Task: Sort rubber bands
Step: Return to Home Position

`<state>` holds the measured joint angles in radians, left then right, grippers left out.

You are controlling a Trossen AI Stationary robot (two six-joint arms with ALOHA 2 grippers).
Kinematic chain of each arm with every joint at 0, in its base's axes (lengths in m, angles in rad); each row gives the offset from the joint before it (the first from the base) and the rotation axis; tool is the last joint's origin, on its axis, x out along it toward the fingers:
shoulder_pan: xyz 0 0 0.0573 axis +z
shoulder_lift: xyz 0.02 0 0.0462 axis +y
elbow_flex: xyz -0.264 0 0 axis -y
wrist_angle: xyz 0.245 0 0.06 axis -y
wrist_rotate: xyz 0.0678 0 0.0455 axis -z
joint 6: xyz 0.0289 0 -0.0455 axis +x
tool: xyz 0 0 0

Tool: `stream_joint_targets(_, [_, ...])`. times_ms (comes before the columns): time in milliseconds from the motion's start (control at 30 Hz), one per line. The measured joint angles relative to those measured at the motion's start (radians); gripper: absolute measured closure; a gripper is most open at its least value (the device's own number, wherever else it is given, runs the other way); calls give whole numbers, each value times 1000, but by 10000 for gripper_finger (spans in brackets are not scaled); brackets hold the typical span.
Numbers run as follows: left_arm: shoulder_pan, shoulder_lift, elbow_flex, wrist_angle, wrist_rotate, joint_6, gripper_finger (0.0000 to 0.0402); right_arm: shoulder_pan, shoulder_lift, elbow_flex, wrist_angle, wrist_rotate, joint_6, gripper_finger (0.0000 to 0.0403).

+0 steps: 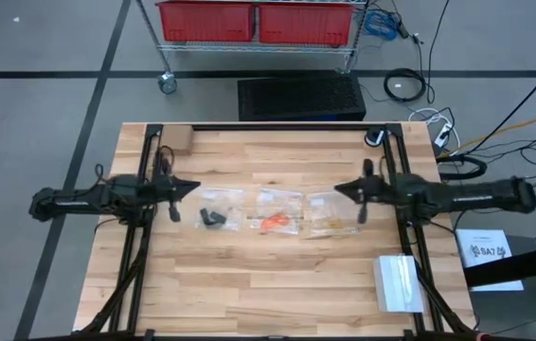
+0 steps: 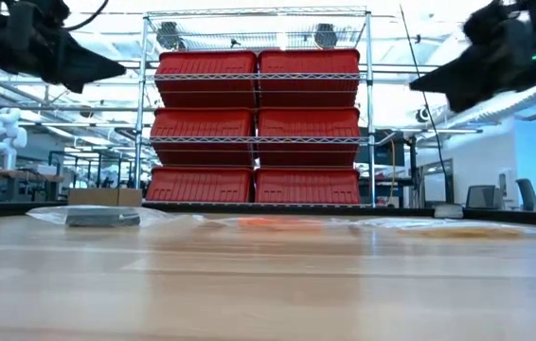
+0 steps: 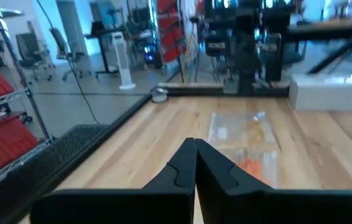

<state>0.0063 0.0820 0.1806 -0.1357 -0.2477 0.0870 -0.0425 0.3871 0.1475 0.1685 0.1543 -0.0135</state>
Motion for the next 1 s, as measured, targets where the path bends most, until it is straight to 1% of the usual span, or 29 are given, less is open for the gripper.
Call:
stream_joint_targets(67, [0,-73,0,-26,-23,5,395,0,-142,-32,-48,10,-3,403])
stream_joint_targets(200, [1,-81,-6,-32,-106,28,395,0,-386,-110,-98,63,-21,403])
stream_joint_targets(233, [0,-78,-25,-9,-115,28,395,0,-386,-128,-60,75,-29,403])
stream_joint_targets(333, [1,-82,-112,70,-161,25,395,-22,-354,-135,-97,107,17,403])
stream_joint_targets(400, [8,-76,-171,197,-205,27,395,-46,-339,-136,-119,107,48,403])
stream_joint_targets(533, [21,-62,-172,201,-207,56,395,-91,-324,-134,-123,86,39,403])
stream_joint_targets(667, [21,-79,-172,201,-216,79,395,-121,-323,-134,-127,47,33,403])
stream_joint_targets(867, [21,-76,-172,202,-305,83,395,-158,-300,-134,-127,56,-13,403])
stream_joint_targets(1000, [21,-70,-172,203,-307,78,395,-199,-253,-134,-127,59,-36,403])
